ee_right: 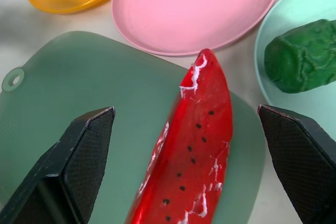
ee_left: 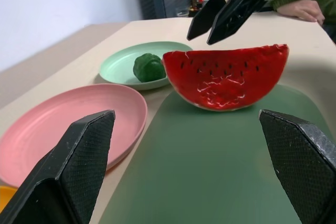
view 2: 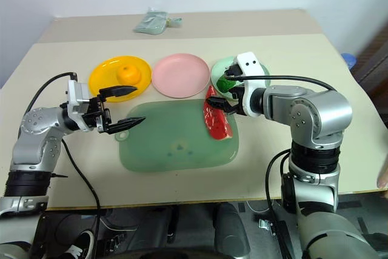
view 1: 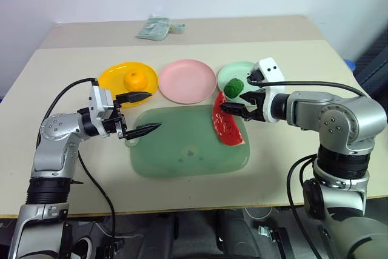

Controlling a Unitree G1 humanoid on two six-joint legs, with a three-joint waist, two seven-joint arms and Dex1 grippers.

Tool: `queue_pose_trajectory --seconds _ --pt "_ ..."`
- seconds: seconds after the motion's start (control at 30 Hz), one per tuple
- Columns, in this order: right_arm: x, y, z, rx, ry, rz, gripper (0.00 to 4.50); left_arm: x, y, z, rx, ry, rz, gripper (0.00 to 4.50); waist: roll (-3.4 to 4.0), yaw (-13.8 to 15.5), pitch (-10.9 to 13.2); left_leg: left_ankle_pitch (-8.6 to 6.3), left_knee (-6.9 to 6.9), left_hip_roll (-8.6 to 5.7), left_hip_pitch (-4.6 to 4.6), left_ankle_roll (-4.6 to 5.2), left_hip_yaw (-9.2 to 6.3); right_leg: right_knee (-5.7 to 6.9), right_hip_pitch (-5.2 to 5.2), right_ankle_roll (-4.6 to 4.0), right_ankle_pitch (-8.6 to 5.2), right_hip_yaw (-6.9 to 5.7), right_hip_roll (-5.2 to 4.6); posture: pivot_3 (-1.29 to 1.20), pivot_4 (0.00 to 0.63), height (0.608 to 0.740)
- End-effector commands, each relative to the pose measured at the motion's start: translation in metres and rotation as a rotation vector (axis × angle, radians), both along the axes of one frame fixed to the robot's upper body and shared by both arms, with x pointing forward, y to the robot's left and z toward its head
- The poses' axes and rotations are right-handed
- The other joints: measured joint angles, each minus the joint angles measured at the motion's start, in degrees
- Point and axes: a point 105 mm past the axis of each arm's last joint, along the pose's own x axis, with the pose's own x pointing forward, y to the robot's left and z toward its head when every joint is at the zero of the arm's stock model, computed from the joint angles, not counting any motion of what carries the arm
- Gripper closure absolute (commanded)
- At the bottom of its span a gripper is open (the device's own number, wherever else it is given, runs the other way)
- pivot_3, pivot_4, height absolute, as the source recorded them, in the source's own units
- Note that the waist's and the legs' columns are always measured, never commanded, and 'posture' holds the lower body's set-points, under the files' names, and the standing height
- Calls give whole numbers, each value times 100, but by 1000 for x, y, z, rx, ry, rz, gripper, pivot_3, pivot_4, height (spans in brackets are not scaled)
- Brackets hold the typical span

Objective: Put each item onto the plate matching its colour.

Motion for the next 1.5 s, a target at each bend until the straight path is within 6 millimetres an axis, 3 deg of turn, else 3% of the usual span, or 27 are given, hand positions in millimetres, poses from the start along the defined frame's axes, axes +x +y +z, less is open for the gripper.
queue_pose_trajectory --seconds 0.03,0.27,0.53,0.63,0.77,0.87,1.2,1.37,1.5 --pt "-8 4 1 -50 -40 35 38 -4 -2 10 -2 -41 -8 0 0 0 0 0 0 0 0 0 1 0 0 0 0 0 0 0 150 740" --pt "-13 4 -27 -126 1 36 38 -4 0 11 4 -46 5 0 -2 -7 -1 0 1 0 0 0 0 0 1 0 0 0 0 0 150 740" --pt "-11 8 -37 -125 15 30 38 -4 -2 12 7 -50 2 0 -2 -9 -1 0 1 1 0 0 0 0 1 0 0 0 1 0 150 740" --pt "-9 9 -39 -139 6 30 913 -4 -3 13 10 -52 2 0 -2 -9 -1 0 1 0 0 0 0 0 1 0 0 0 1 0 150 740" --pt "-10 11 -41 -147 6 42 2890 -4 -3 13 12 -55 5 0 -2 -8 -1 0 1 0 0 0 0 -1 1 0 0 0 1 0 150 740" --pt "-8 10 -39 -156 -10 43 4128 -3 -3 13 12 -54 7 0 -2 -7 -1 0 2 1 1 0 0 -1 2 0 0 -1 1 0 150 740" --pt "-7 34 -4 -38 -106 134 4198 -1 -3 15 4 -64 13 0 -2 -27 -1 0 1 2 1 0 0 0 1 0 0 -1 2 0 150 740" --pt "42 53 31 24 -327 29 4198 15 4 26 -12 -129 135 0 -2 -27 -1 0 3 0 1 0 0 1 0 0 0 -1 3 0 150 740" --pt "61 75 27 -50 -438 68 4198 27 13 21 3 -126 248 0 -3 -30 -2 0 0 -2 2 -1 1 3 -1 1 0 -1 3 0 150 740"
